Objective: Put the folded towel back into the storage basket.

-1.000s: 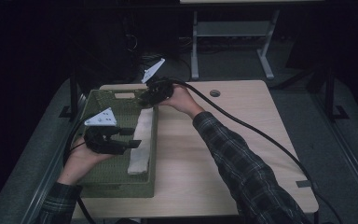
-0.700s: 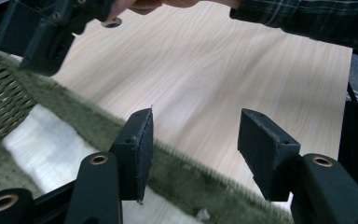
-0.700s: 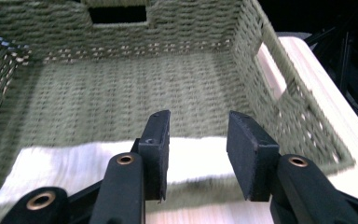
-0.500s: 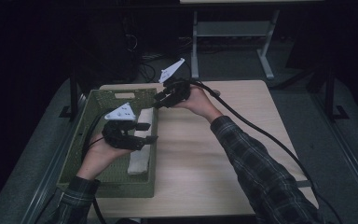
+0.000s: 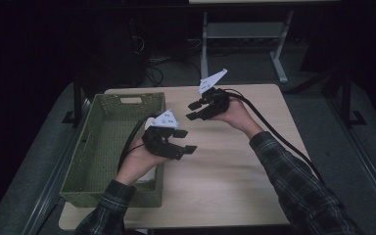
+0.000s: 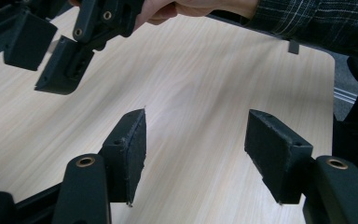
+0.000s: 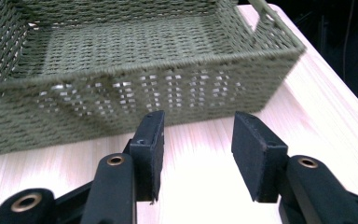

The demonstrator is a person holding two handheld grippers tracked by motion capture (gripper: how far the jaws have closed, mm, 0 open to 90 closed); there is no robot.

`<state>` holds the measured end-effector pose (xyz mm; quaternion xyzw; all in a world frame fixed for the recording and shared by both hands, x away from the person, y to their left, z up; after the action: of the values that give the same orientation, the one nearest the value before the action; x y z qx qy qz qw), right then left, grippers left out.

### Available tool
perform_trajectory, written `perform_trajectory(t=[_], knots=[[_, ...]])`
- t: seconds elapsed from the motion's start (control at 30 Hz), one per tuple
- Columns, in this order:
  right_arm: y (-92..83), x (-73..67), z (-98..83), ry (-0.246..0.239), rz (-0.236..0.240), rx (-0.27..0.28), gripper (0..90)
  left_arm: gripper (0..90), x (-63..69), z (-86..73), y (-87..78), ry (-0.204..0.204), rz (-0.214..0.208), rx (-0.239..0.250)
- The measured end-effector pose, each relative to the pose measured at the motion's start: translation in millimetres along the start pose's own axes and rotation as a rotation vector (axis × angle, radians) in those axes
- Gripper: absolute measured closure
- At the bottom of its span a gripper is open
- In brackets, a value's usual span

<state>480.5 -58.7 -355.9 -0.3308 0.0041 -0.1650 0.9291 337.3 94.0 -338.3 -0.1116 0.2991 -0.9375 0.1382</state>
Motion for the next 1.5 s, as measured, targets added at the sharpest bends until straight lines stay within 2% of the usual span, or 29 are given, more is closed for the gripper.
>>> perform_trajectory(t=[0.23, 0.27, 0.3, 0.37, 0.57, 0.6, 0.63, 0.73, 0.8, 0.93, 0.97, 1.07, 1.33, 1.4, 1.5], knots=[[-15.5, 3.8, -25.7, 0.025, -0.025, 0.0, 49.8, 35.5, 9.7, 6.7, 26.4, 0.007, -0.026, -0.002], [-16.9, 4.3, -28.9, 0.027, -0.029, 0.001, 49.1, 35.0, 9.7, 6.7, 26.4, 0.007, -0.026, -0.002], [-18.8, 4.9, -32.8, 0.035, -0.029, -0.001, 48.6, 34.9, 11.5, 7.3, 33.5, 0.015, -0.032, -0.005], [-21.2, 5.2, -38.1, 0.041, -0.034, 0.003, 48.3, 34.4, 13.8, 7.9, 40.0, 0.028, -0.036, -0.002], [-25.1, 3.9, -56.7, 0.076, -0.049, -0.002, 45.2, 33.2, 20.3, 5.8, 60.1, 0.03, -0.056, 0.005], [-25.1, 3.9, -56.7, 0.076, -0.049, -0.002, 45.2, 32.8, 20.3, 5.8, 60.1, 0.03, -0.056, 0.005], [-26.7, 3.5, -64.9, 0.085, -0.058, -0.008, 43.8, 32.3, 23.1, 3.8, 68.0, 0.038, -0.05, -0.004], [-28.9, 2.6, -73.0, 0.093, -0.067, -0.003, 43.0, 30.9, 26.9, -0.3, 77.9, 0.035, -0.033, -0.012], [-30.5, 1.4, -77.9, 0.101, -0.071, -0.007, 41.6, 30.7, 28.2, -1.9, 80.4, 0.031, -0.031, -0.013], [-33.2, -0.7, -89.8, 0.106, -0.092, -0.007, 39.7, 28.8, 35.9, -12.9, 98.1, 0.03, -0.014, -0.033], [-33.8, -1.0, -93.1, 0.112, -0.093, -0.008, 39.7, 28.7, 37.2, -15.3, 102.0, 0.019, -0.012, -0.03], [-35.7, -2.3, -103.4, 0.128, -0.109, -0.013, 37.7, 27.4, 37.1, -22.2, 110.7, 0.01, 0.008, -0.034], [-40.9, -5.2, -131.0, 0.175, -0.141, -0.021, 36.2, 27.1, 31.4, -45.4, 132.9, -0.03, 0.028, -0.052], [-41.0, -4.3, -138.1, 0.165, -0.15, -0.026, 35.8, 27.1, 31.6, -49.7, 136.5, -0.044, 0.027, -0.057], [-40.9, -6.2, -147.6, 0.181, -0.155, -0.028, 35.5, 27.0, 31.5, -57.9, 141.9, -0.043, 0.031, -0.077]])
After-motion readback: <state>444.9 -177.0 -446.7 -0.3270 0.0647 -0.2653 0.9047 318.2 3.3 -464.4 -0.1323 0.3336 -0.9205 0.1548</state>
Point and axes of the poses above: each handheld gripper's, and its own axes: y roughly forward along the jaws, z roughly out of its top, x roughly to its right, the point moved 3 cm from there along y, roughly forward along the jaws, and after that the axes turned 8 degrees about -z, right-handed, at the moved point
